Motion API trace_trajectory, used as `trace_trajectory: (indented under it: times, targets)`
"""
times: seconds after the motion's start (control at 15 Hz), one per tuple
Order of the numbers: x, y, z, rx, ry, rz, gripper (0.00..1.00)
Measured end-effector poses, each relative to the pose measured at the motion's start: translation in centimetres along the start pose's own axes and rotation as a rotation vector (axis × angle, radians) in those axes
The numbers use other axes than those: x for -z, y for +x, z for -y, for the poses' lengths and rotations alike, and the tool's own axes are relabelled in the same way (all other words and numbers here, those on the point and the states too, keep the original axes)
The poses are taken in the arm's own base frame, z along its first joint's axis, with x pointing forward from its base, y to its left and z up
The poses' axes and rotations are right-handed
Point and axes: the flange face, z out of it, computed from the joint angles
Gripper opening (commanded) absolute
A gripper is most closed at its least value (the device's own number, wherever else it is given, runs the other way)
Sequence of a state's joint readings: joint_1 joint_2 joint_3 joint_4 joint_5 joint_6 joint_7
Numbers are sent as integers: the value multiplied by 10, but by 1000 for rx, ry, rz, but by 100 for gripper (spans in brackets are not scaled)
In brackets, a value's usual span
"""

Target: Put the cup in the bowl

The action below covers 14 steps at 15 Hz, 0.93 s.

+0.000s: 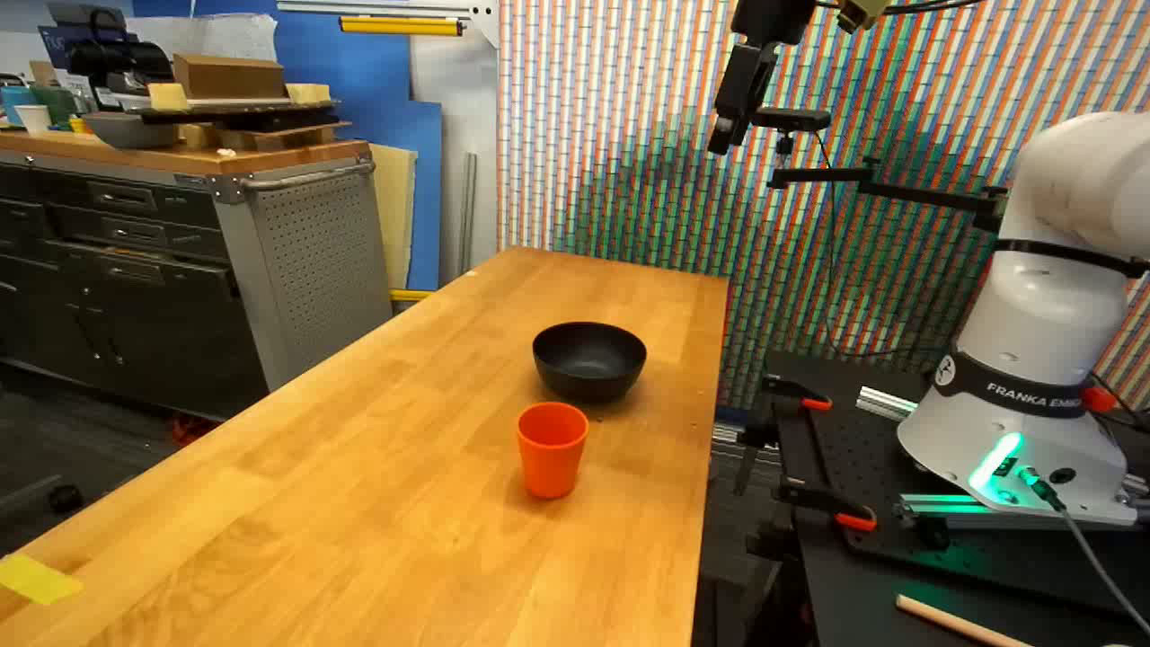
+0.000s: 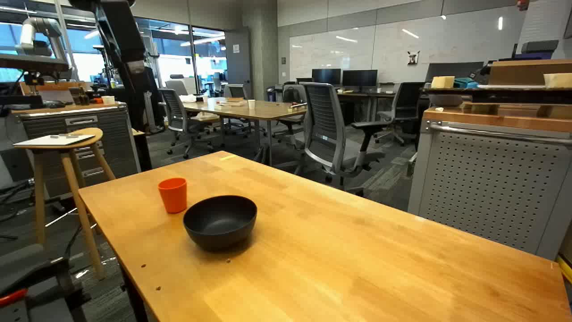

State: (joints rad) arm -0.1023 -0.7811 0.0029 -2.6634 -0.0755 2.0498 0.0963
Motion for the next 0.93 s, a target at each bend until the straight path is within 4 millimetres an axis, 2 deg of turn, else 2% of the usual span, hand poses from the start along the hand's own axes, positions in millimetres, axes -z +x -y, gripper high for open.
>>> trace_trajectory:
  times: [0.33, 0.53, 0.67, 0.93]
  targets:
    - [5, 1, 0, -1, 1, -11, 100]
    - [-1, 2, 4, 2, -6, 4, 100]
    - [-15, 8, 19, 10, -28, 44, 100]
    - [-73, 26, 72, 99, -67, 190, 100]
